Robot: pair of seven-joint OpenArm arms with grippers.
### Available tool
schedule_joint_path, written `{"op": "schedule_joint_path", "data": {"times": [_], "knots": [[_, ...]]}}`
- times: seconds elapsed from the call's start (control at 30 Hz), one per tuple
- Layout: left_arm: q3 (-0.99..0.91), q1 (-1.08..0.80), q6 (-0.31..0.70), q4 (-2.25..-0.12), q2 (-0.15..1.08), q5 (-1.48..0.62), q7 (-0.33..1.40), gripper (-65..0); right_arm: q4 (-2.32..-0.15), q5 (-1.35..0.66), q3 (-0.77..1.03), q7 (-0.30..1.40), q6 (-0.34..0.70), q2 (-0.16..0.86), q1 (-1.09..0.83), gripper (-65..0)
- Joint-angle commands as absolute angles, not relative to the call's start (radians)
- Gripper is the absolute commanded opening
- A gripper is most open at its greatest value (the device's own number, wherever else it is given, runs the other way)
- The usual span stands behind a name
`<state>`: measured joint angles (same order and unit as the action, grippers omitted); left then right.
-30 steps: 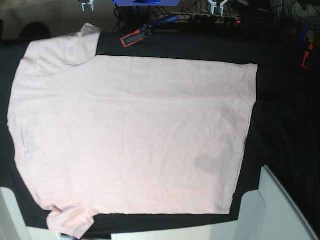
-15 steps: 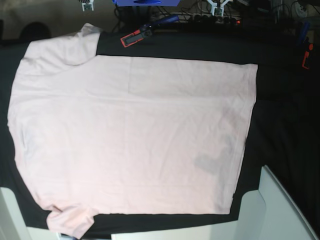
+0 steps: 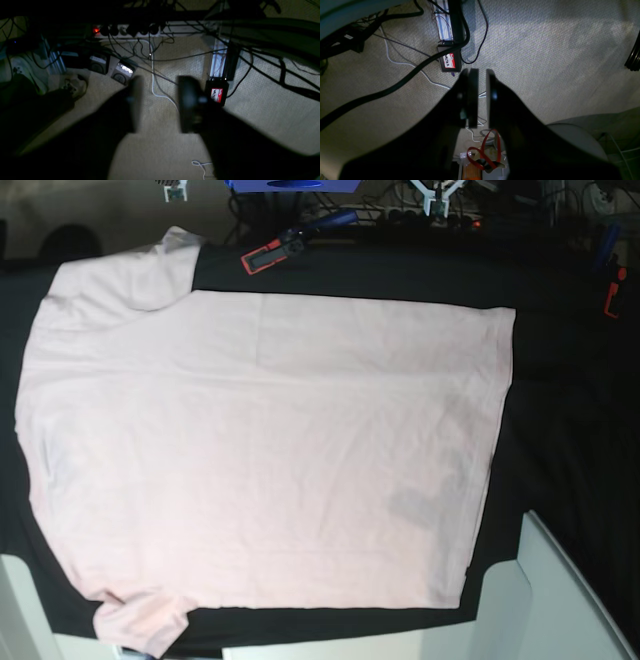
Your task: Fold the T-shirt properly
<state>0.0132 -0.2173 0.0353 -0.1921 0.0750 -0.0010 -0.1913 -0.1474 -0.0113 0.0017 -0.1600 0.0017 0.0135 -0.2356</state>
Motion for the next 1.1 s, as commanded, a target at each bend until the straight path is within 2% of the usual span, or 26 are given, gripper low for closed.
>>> {"op": "schedule_joint_path", "data": {"times": [0.0,0.13,0.3,0.77,1.0,1.07], "knots": [[0.013,-0.231,0.038,-0.203,0.077,0.002,-0.197,-36.8,-0.147,-0.01,0.001,-0.163,0.001,0.015,-0.243,-59.6],[0.005,-0.306,0.038,-0.343,0.077,-0.004,-0.225,-38.6,-0.147,-0.01,0.001,-0.163,0.001,0.015,-0.243,-59.6],[0.001,-0.423,0.038,-0.495,0.081,-0.005,-0.394,-38.6,-0.145,-0.01,0.001,-0.163,0.001,0.015,-0.245,-59.6],[0.001,-0.521,0.035,-0.503,0.087,-0.005,-1.01,-38.6,-0.145,-0.01,0.001,-0.163,0.001,0.015,-0.245,-59.6],[-0.001,-0.541,0.033,-0.496,0.087,-0.007,-1.253,-38.6,-0.145,-0.01,0.001,-0.163,0.001,0.015,-0.245,-59.6],[-0.001,-0.541,0.033,-0.495,0.087,-0.007,-1.267,-38.6,-0.145,-0.01,0.001,-0.163,0.001,0.015,-0.245,-59.6]]}}
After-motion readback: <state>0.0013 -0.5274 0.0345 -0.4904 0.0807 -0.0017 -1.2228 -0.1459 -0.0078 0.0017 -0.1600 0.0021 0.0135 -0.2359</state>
